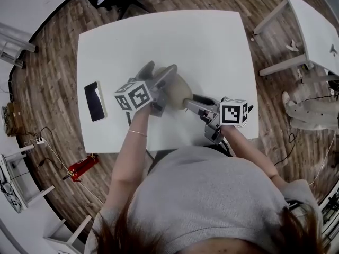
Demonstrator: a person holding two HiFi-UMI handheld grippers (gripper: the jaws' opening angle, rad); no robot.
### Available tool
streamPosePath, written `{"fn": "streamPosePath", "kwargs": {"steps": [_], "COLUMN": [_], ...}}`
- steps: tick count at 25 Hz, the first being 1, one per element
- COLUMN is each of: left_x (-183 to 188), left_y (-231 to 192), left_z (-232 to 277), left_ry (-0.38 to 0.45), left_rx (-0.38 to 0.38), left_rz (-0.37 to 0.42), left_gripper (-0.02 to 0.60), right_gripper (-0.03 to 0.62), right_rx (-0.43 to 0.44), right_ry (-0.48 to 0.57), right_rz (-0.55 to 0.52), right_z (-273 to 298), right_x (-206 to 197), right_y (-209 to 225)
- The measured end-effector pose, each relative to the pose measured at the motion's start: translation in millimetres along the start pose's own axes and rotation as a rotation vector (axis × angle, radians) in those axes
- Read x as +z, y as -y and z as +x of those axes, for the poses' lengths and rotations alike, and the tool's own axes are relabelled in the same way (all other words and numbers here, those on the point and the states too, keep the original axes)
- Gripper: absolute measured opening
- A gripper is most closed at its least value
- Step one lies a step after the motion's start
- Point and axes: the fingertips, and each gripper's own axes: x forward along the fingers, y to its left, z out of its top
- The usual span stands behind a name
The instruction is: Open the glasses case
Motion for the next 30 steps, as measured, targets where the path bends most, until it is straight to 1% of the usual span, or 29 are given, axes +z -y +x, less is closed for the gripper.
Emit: {"fn": "streamPosePath", "kwargs": {"steps": [1, 3, 5, 7, 9, 12, 14, 16, 17, 18, 19, 21, 23, 24, 27, 29, 30], "left_x": [2, 11, 20, 22, 22, 20, 19, 17, 16, 16, 15, 15, 15, 15, 10, 4, 1], "left_y": [-4, -15, -24, -29, -29, -21, -17, -17, -17, -16, -14, -5, 3, 8, 20, 29, 35], "left_z": [-2, -8, -15, -18, -21, -27, -33, -40, -43, -45, -47, -52, -58, -60, -65, -67, -68], "left_ry": [0.024, 0.097, 0.146, 0.144, 0.141, 0.149, 0.153, 0.153, 0.152, 0.151, 0.148, 0.142, 0.14, 0.143, 0.156, 0.152, 0.147], "left_rx": [0.018, 0.064, 0.107, 0.143, 0.169, 0.167, 0.176, 0.218, 0.245, 0.265, 0.273, 0.266, 0.258, 0.251, 0.218, 0.193, 0.182], "left_rz": [-0.007, -0.025, -0.035, -0.02, 0.006, 0.033, 0.051, 0.089, 0.114, 0.137, 0.158, 0.194, 0.229, 0.242, 0.261, 0.264, 0.263], "left_gripper": [0.51, 0.441, 0.401, 0.361, 0.288, 0.25, 0.195, 0.066, 0.017, 0.002, 0.002, 0.002, 0.002, 0.002, 0.002, 0.002, 0.002], "right_gripper": [0.232, 0.232, 0.233, 0.236, 0.239, 0.236, 0.229, 0.232, 0.238, 0.239, 0.239, 0.224, 0.176, 0.163, 0.097, 0.011, 0.005], "right_rx": [-0.014, -0.051, -0.08, -0.105, -0.14, -0.212, -0.255, -0.28, -0.29, -0.302, -0.317, -0.367, -0.439, -0.461, -0.485, -0.503, -0.497], "right_ry": [0.002, 0.0, -0.016, -0.039, -0.066, -0.084, -0.073, -0.072, -0.073, -0.069, -0.063, -0.048, -0.03, -0.02, 0.014, 0.068, 0.103], "right_rz": [0.009, 0.008, 0.001, -0.007, -0.031, -0.054, -0.054, -0.052, -0.054, -0.059, -0.066, -0.091, -0.135, -0.154, -0.21, -0.281, -0.315], "right_z": [1, 3, 5, 6, 7, 8, 8, 6, 5, 3, 1, -5, -14, -18, -29, -38, -41], "right_x": [-2, -4, -7, -11, -16, -22, -23, -25, -26, -26, -25, -24, -23, -25, -29, -24, -18], "right_y": [2, 7, 9, 10, 12, 16, 20, 23, 25, 26, 27, 28, 30, 31, 26, 18, 11]}}
